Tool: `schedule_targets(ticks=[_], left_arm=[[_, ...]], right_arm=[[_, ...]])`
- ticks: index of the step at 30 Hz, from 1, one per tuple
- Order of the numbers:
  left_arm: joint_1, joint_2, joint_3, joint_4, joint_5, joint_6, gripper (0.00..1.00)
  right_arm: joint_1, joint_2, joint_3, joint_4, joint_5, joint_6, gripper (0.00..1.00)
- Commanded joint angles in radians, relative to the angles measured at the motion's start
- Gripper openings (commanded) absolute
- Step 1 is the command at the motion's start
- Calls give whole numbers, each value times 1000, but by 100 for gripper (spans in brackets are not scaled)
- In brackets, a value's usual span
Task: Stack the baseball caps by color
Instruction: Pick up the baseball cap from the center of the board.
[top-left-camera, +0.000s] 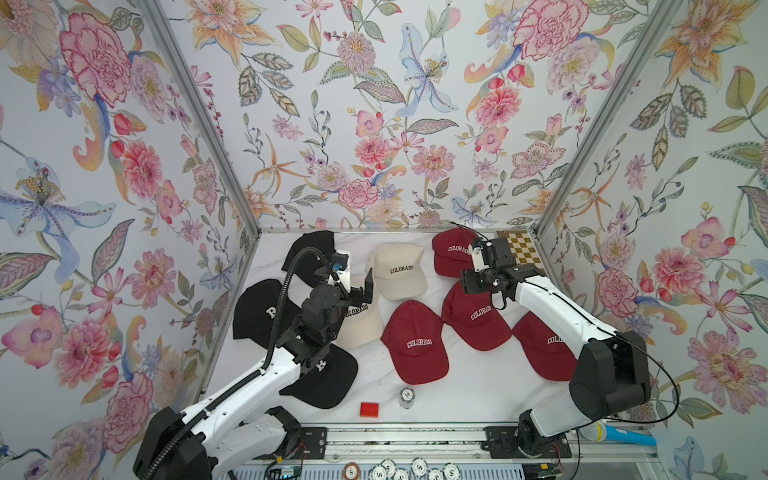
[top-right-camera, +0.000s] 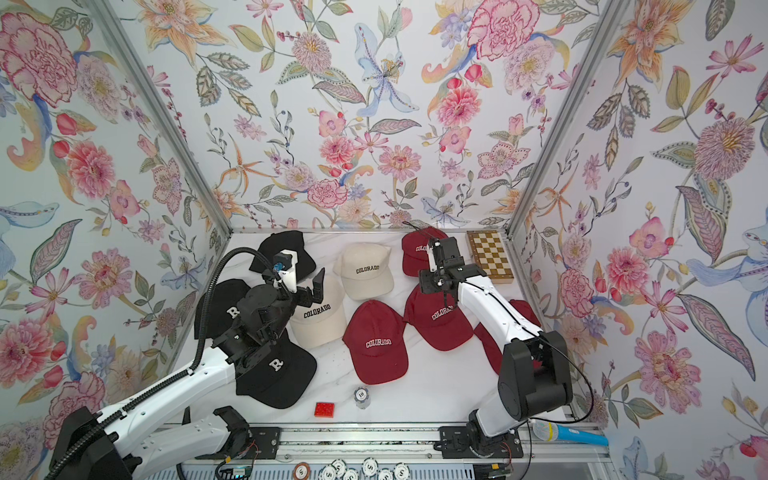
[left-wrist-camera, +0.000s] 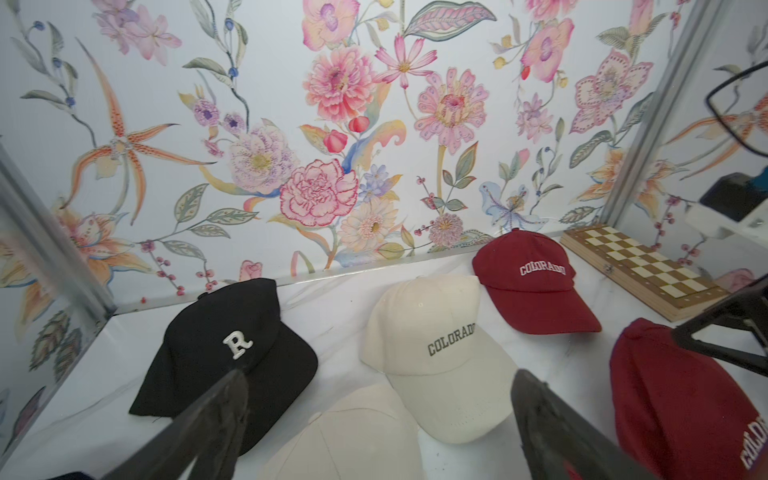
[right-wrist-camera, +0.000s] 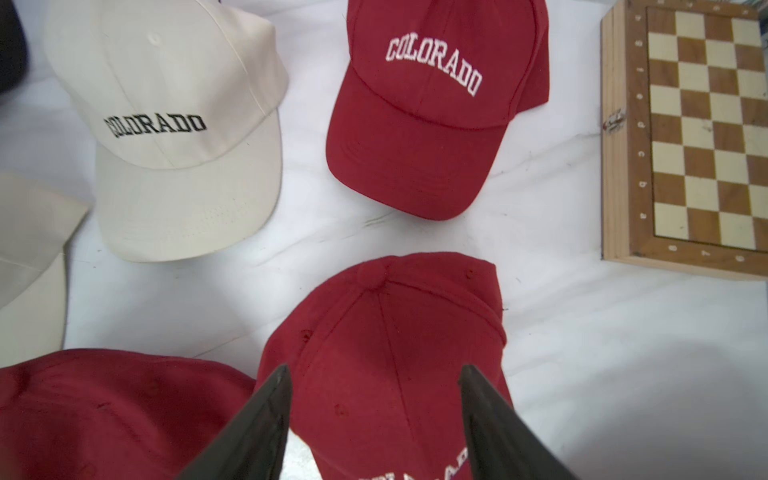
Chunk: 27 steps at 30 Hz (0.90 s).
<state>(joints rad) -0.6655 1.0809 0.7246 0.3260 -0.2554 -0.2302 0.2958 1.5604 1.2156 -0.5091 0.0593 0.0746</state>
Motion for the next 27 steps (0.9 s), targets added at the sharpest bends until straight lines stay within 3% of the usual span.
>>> schedule_targets(ticks=[1,11,27], left_arm=[[-38,51,61,8,144,-13,100],[-84,155,127,27,221,2,100],[-83,182,113,25,251,55,100]], right_arm=[[-23,13,-12,-23,-24,-6,67],[-47,42,-21,-59,-87,10,83],[-33,101,-85,-61,-72,19,77]])
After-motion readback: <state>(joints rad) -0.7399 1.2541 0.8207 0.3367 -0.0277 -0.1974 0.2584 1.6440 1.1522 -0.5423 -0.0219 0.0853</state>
